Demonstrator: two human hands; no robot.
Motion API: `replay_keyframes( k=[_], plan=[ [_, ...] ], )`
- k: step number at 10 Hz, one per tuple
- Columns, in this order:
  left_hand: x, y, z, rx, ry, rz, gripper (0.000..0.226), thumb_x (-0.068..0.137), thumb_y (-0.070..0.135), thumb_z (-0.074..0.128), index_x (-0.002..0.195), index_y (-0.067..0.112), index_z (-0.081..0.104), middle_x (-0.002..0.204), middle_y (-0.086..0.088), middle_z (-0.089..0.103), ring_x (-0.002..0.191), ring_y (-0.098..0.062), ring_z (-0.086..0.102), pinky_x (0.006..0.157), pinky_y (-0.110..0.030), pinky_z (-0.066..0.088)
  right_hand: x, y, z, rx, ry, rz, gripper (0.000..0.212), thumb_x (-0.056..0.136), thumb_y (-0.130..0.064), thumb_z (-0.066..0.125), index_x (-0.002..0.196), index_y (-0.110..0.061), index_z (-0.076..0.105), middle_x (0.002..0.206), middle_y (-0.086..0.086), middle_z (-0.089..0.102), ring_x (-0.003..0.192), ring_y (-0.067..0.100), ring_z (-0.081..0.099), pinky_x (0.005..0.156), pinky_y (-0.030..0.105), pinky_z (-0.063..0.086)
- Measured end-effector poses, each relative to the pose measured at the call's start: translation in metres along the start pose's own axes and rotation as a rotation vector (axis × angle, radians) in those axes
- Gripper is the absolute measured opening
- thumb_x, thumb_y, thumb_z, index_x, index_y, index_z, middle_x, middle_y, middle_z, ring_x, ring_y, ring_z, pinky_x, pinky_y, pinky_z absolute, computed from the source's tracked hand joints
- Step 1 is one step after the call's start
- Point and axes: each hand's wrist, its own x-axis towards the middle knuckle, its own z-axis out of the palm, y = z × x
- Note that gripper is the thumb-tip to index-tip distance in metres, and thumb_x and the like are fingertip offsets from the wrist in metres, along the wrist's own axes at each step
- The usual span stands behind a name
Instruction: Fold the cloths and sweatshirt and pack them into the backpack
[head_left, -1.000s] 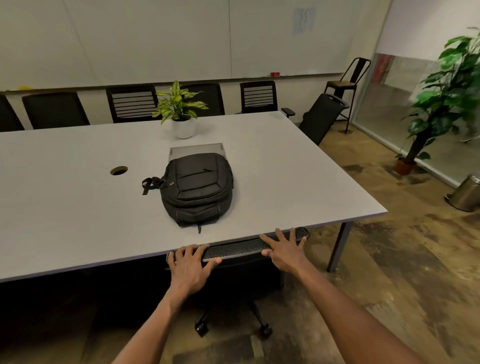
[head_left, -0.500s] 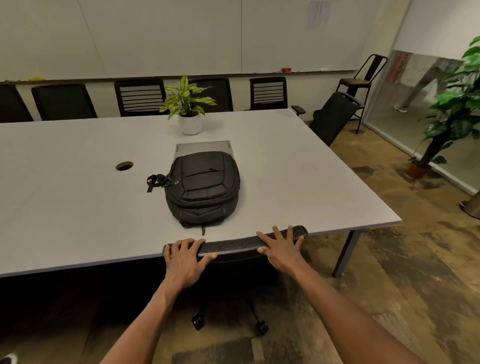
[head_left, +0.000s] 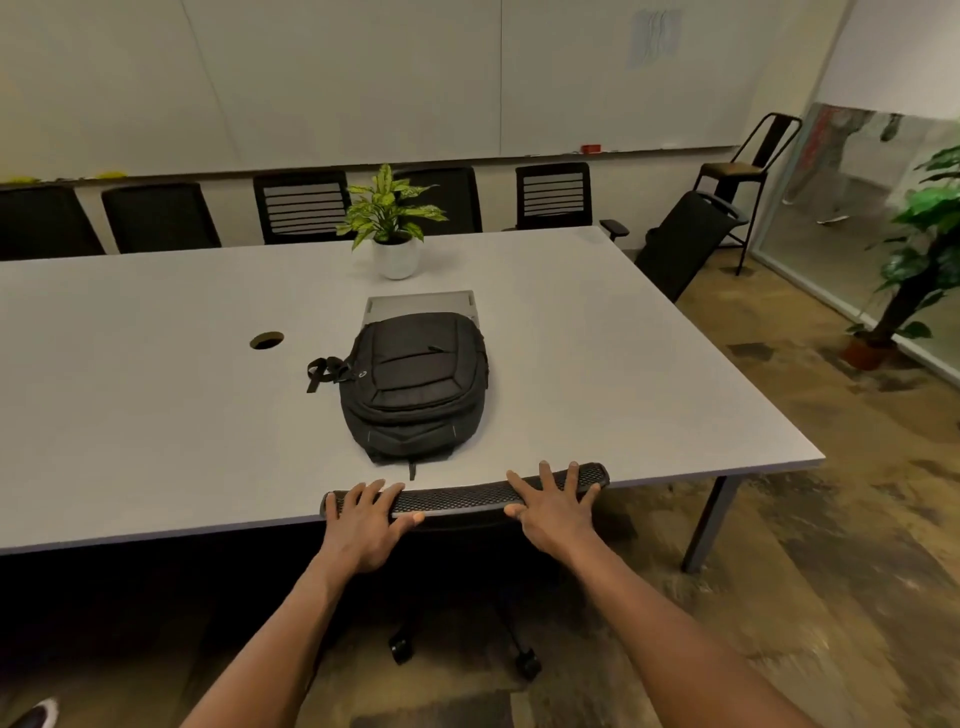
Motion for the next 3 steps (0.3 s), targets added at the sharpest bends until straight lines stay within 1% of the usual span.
replay_keyframes(
  k=[1,2,3],
  plan=[
    [-0.003,0.007,-0.008,0.023,-0.069,0.006,0.075,0.093,0.069,0.022,0.154,0.026,0.017,0.163,-0.004,0.012,0.15,-0.026,0.007,0.119,-0.055,0.006,-0.002,0.003,-0.003,-0.019,-0.031,-0.004,0.064,0.099,-0.06,0.025,0.154,-0.038,0.002,0.163,0.008,-0.011,0.145,0.045,-0.02,0.111,0.066,-0.011],
    [-0.01,0.016,-0.023,-0.085,-0.018,0.043,0.074,0.097,0.062,0.025,0.153,0.015,0.021,0.162,-0.009,0.013,0.15,-0.024,0.011,0.119,-0.047,0.013,-0.006,0.006,-0.012,-0.004,0.018,-0.055,0.077,0.097,-0.063,0.023,0.156,-0.022,-0.004,0.162,0.012,-0.014,0.148,0.034,-0.018,0.117,0.056,-0.009],
    [-0.013,0.024,-0.034,-0.146,0.198,0.113,0.077,0.098,0.06,0.023,0.155,0.013,0.006,0.163,-0.005,-0.006,0.15,-0.018,-0.007,0.122,-0.04,0.005,-0.009,0.003,-0.024,0.035,0.269,-0.149,0.083,0.098,-0.061,0.022,0.154,-0.01,-0.011,0.161,0.011,-0.02,0.148,0.025,-0.02,0.12,0.044,-0.01]
  ],
)
